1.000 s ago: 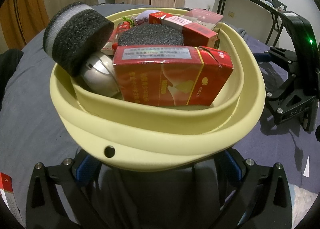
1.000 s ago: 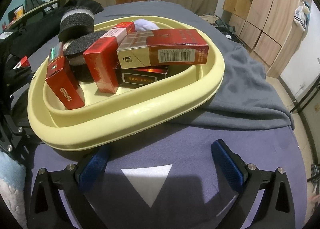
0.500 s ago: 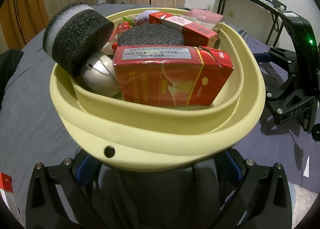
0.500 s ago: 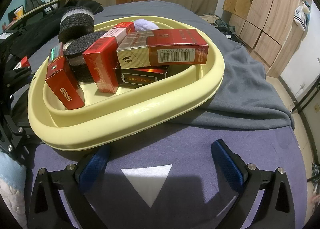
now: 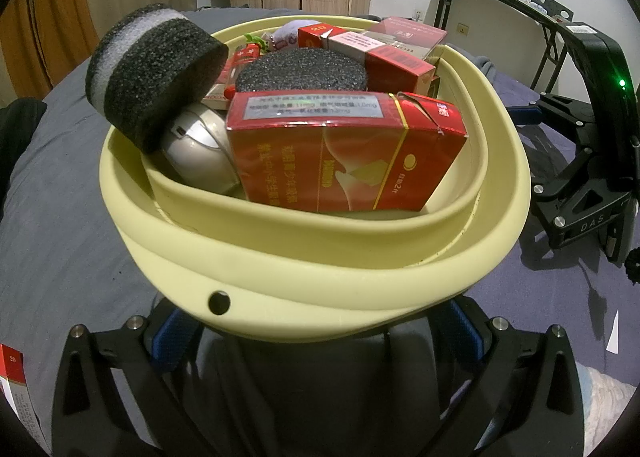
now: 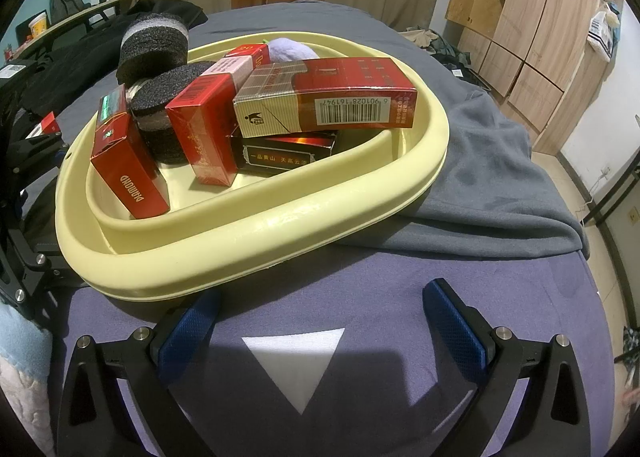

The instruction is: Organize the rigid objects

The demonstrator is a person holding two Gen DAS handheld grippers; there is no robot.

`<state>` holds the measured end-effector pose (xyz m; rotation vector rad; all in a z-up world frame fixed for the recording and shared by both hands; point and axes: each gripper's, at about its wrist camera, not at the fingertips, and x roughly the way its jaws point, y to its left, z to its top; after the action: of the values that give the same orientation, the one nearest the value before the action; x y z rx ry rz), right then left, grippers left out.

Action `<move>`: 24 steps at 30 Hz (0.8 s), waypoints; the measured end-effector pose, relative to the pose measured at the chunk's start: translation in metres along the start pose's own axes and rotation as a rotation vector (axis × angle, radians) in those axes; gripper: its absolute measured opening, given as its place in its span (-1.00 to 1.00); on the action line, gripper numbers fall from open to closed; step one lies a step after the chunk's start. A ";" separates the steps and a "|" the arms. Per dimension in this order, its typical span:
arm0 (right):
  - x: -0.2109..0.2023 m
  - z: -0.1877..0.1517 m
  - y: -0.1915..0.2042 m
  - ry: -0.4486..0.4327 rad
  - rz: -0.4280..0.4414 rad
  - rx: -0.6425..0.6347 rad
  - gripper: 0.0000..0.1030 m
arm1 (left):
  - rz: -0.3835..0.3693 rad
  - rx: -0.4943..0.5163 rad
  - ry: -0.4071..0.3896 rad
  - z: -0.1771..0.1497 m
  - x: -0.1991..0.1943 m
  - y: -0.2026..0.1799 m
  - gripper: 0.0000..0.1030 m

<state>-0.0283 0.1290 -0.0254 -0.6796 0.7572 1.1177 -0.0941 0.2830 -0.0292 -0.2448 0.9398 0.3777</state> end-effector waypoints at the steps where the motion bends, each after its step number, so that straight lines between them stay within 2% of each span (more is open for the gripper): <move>1: 0.000 0.000 0.000 0.000 0.000 0.000 0.99 | 0.000 0.000 0.000 0.000 0.000 0.000 1.00; 24: 0.001 0.000 -0.003 0.000 0.002 0.001 0.99 | 0.000 0.000 0.000 0.000 0.000 0.000 1.00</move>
<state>-0.0254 0.1293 -0.0261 -0.6783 0.7587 1.1186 -0.0945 0.2830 -0.0294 -0.2448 0.9396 0.3777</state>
